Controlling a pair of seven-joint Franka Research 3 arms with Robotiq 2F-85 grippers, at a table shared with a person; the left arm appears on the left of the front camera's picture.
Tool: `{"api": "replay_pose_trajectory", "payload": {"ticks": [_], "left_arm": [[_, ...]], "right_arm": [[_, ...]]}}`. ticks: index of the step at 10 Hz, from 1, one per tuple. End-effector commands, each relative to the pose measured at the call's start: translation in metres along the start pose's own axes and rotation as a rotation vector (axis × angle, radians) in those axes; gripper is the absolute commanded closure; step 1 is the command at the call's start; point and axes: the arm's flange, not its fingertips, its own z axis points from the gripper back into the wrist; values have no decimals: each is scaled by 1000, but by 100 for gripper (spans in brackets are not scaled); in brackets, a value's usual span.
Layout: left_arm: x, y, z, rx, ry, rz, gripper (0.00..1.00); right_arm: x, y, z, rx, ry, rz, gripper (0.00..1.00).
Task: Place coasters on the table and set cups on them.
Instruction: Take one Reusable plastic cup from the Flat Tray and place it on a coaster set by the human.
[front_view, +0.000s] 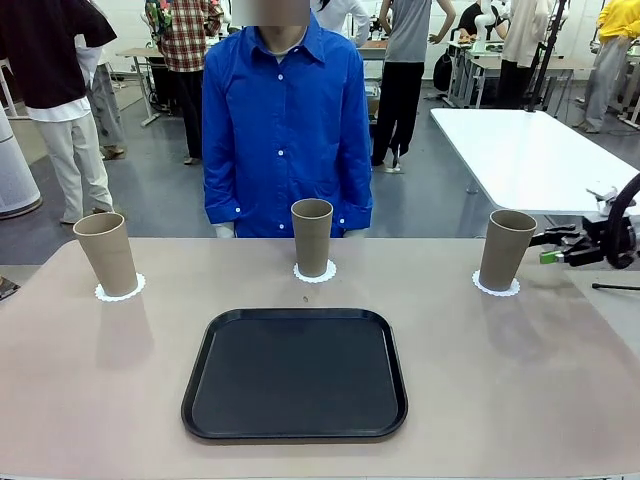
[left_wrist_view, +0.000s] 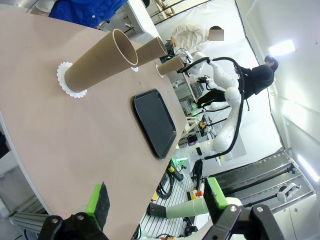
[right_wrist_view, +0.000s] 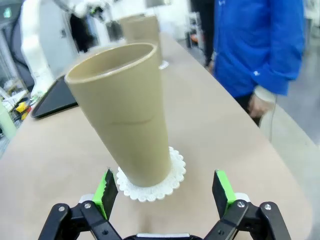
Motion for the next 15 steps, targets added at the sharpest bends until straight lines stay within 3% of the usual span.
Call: {"api": "replay_pose_trajectory", "payload": {"ticks": [1, 3, 7, 8, 12, 15], "left_arm": [[-2, -3, 1, -2, 10, -2, 0], [-2, -3, 1, -2, 10, -2, 0], [-2, -3, 1, -2, 10, -2, 0], [-2, -3, 1, -2, 10, -2, 0], [-2, -3, 1, -2, 10, -2, 0], [-2, -3, 1, -2, 10, -2, 0]], "right_arm": [[35, 53, 5, -130, 118, -139, 0], [64, 87, 19, -249, 221, -325, 0], [135, 150, 21, -295, 343, -439, 0], [153, 159, 8, -343, 393, -468, 0], [210, 196, -42, -511, 746, -577, 0], [233, 203, -77, -592, 858, -627, 0]]}}
